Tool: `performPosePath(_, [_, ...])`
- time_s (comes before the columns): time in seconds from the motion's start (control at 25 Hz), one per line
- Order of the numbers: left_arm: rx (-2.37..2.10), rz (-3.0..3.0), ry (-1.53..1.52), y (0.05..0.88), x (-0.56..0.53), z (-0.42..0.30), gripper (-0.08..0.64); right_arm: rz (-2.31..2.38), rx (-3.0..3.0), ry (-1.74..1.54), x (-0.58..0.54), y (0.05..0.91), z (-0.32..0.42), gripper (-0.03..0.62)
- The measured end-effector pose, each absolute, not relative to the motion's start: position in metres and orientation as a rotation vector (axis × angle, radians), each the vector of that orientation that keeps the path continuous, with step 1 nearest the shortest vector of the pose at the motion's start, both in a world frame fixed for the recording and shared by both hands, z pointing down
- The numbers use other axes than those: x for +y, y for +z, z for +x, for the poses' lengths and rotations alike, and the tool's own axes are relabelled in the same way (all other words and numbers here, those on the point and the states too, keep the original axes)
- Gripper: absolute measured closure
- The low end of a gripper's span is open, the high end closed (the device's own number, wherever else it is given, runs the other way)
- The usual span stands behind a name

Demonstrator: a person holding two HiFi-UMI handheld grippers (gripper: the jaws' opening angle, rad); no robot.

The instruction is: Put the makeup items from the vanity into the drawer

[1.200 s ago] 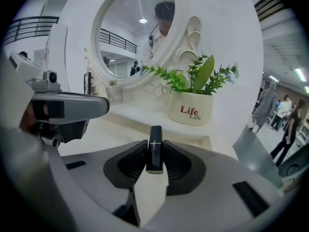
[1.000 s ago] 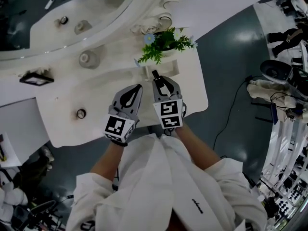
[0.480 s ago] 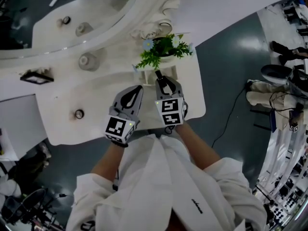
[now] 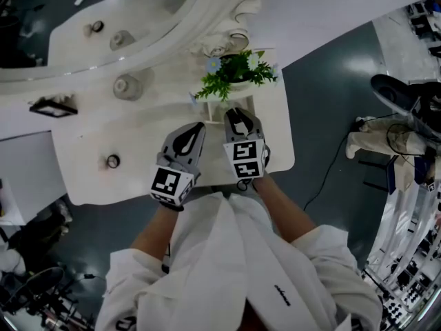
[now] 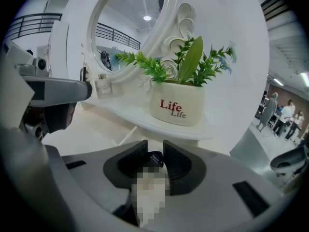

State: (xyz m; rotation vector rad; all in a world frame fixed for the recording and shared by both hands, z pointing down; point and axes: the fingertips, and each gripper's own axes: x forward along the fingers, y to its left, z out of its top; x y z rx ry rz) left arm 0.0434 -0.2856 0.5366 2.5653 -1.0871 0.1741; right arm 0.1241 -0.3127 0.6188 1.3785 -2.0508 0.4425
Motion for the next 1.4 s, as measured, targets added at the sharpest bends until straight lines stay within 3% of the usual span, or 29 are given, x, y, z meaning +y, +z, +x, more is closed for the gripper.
performPosePath(0.44, [-1.09,2.574,0.175,0.539,-0.283,0.042,0.534,1.384,-2.067,0.418,-0.311,0.618,0.124,0.472])
performPosePath(0.68, [-1.084,2.566,0.169,0.534,-0.281,0.042,0.534,1.358,-2.146,0.416,-0.304,0.606,0.113,0.339])
performPosePath(0.88, [-1.078,2.614,0.157,0.526,-0.28,0.041,0.534,1.394,-2.182,0.379,-0.299,0.588,0.117,0.327])
performPosePath(1.08, [-1.085,2.62,0.115,0.506,-0.278,0.037,0.534,1.491,-2.214,0.335,-0.29,0.555,0.133,0.375])
performPosePath(1.4, [-1.129,2.649,0.097,0.479,-0.268,0.015,0.534,1.666,-2.276,0.344,-0.265,0.5,0.157,0.565])
